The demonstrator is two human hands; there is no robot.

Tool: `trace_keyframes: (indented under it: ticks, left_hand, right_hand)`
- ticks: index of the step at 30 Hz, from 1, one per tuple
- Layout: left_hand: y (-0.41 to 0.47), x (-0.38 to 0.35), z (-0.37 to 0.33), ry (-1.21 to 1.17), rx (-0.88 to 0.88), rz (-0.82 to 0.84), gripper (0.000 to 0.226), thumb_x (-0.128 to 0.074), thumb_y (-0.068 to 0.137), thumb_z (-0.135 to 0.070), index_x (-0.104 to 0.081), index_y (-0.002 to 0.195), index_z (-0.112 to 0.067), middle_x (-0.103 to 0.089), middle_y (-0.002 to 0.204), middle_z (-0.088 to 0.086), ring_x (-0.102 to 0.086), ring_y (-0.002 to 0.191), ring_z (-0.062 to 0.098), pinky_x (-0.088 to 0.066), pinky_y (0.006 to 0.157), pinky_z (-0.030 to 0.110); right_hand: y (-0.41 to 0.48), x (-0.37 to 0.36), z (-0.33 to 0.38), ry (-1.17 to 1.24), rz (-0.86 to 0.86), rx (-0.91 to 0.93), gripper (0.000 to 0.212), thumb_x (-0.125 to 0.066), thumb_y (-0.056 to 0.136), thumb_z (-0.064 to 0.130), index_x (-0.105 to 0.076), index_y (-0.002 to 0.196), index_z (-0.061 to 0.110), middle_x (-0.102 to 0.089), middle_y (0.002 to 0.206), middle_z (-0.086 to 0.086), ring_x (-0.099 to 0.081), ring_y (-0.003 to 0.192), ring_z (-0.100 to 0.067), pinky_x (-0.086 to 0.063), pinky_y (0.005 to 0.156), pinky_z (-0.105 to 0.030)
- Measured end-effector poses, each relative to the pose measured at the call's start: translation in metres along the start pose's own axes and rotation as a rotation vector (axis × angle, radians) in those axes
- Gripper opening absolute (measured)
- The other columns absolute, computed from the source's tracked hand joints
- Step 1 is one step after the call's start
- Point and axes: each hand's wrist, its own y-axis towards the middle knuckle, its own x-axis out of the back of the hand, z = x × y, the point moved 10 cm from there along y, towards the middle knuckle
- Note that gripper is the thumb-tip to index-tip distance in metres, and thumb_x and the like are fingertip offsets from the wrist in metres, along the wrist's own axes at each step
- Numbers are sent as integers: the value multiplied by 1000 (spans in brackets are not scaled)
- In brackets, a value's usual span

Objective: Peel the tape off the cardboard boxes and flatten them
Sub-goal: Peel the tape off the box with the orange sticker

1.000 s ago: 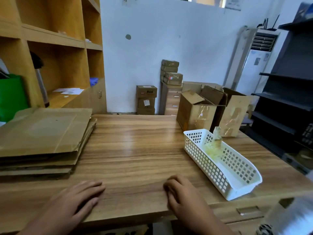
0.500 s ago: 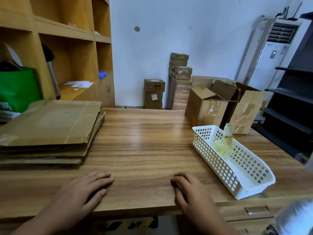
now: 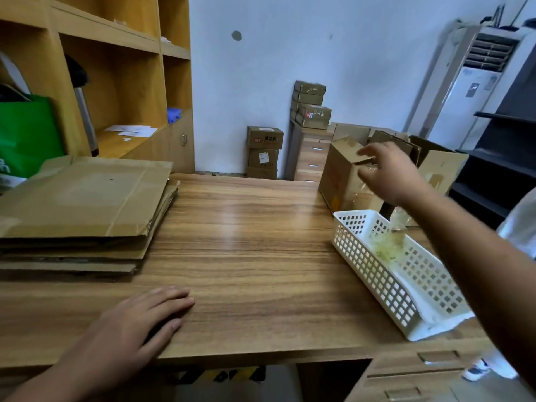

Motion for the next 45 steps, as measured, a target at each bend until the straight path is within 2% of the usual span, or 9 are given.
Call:
trace_keyframes:
  ticks: [4, 8, 17, 22, 26, 30, 36, 40, 45]
  left_hand:
    - [1, 2, -1, -22, -24, -23, 49, -10, 90, -80, -33, 133, -75, -31, 139, -52, -28, 133, -22, -38, 94, 15]
    - [1, 1, -3, -31, -19, -10, 48, -15, 93, -76, -37, 135, -70, -38, 139, -47, -34, 132, -19, -43, 91, 19]
    - [2, 0, -5, -69, -30, 16, 46, -24, 98, -68, -47, 136, -59, -41, 141, -42, -36, 131, -17, -39, 89, 10]
    - [2, 1, -5, -67, -48, -5, 46, -25, 97, -68, -49, 135, -58, -43, 140, -40, -38, 129, -16, -44, 84, 16]
    - [2, 2, -7, -71, -54, -17, 46, -25, 98, -67, -51, 134, -56, -45, 140, -39, -42, 128, -13, -52, 81, 21]
    - [2, 2, -9, -68, -54, -2, 45, -27, 98, -65, -53, 133, -55, -46, 140, -37, -42, 128, -13, -49, 81, 16]
    - [3, 4, -11, -70, -53, 9, 47, -25, 99, -65, -57, 130, -52, -50, 137, -36, -43, 124, -14, -46, 82, 13]
    - [4, 5, -12, -76, -62, 15, 46, -25, 99, -64, -58, 129, -52, -51, 135, -36, -43, 123, -14, -43, 82, 10]
    - [3, 5, -11, -77, -49, 2, 45, -26, 98, -65, -56, 130, -54, -50, 135, -37, -43, 123, -15, -51, 78, 15]
  right_hand:
    - [51, -3, -41, -236, 35, -90, 50, -64, 91, 26, -55, 138, 15, -53, 137, -16, -52, 123, -37, -47, 99, -48]
    - [64, -19, -68, -388, 113, -178, 57, -63, 94, 27, -46, 146, 15, -48, 144, -19, -46, 130, -42, -46, 104, -53]
    - [62, -44, -90, -605, 104, -193, 40, -48, 99, 18, -61, 135, 29, -62, 128, -11, -50, 116, -36, -44, 93, -46]
    - [69, -47, -91, -513, 40, -147, 44, -39, 101, 7, -65, 133, 23, -67, 122, -14, -44, 114, -40, -47, 77, -41]
    - [75, -41, -75, -379, -72, -66, 36, -46, 100, 5, -72, 123, 12, -70, 109, -23, -55, 103, -46, -52, 88, -48]
    - [75, -29, -51, -249, -184, 2, 37, -48, 93, -3, -75, 116, 8, -72, 102, -26, -60, 97, -47, -54, 82, -47]
    - [78, -6, -13, -154, -303, 85, 47, -53, 82, -12, -71, 122, 6, -70, 112, -25, -62, 106, -44, -52, 93, -47]
    - [81, 11, 13, -54, -401, 182, 46, -48, 87, -8, -68, 126, 6, -68, 122, -22, -57, 116, -43, -46, 99, -46]
    - [77, 32, 45, 39, -476, 233, 48, -43, 91, 1, -66, 131, 14, -65, 133, -8, -50, 128, -33, -35, 103, -30]
